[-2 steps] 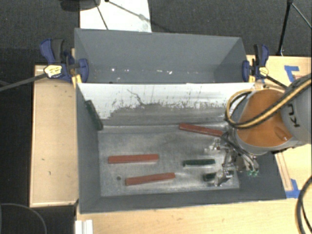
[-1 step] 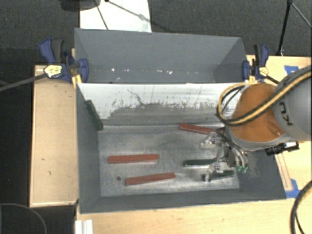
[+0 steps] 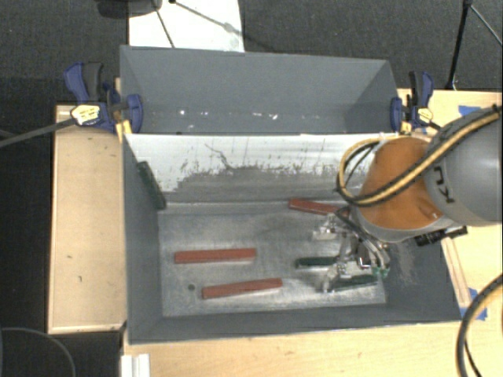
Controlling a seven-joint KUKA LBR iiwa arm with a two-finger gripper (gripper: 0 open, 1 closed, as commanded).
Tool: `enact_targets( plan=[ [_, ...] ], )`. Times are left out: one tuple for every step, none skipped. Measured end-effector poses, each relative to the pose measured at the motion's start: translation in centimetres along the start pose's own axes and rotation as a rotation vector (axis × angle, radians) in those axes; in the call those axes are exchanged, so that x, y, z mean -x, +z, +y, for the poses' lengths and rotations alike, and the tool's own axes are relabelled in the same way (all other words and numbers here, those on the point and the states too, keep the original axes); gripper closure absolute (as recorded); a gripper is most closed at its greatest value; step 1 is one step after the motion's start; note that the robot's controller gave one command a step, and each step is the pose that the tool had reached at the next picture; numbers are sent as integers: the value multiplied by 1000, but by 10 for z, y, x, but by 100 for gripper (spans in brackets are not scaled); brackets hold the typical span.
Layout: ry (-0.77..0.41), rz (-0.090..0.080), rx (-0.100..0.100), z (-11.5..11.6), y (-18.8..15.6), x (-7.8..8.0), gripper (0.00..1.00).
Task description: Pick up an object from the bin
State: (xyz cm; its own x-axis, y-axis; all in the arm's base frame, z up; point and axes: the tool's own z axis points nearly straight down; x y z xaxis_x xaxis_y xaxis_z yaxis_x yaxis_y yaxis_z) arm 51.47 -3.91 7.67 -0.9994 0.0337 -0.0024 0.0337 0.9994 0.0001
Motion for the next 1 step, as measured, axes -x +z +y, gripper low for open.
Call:
enact_targets(
  plan=[
    [141,-13,3,-15,2,-9,100]
  ],
)
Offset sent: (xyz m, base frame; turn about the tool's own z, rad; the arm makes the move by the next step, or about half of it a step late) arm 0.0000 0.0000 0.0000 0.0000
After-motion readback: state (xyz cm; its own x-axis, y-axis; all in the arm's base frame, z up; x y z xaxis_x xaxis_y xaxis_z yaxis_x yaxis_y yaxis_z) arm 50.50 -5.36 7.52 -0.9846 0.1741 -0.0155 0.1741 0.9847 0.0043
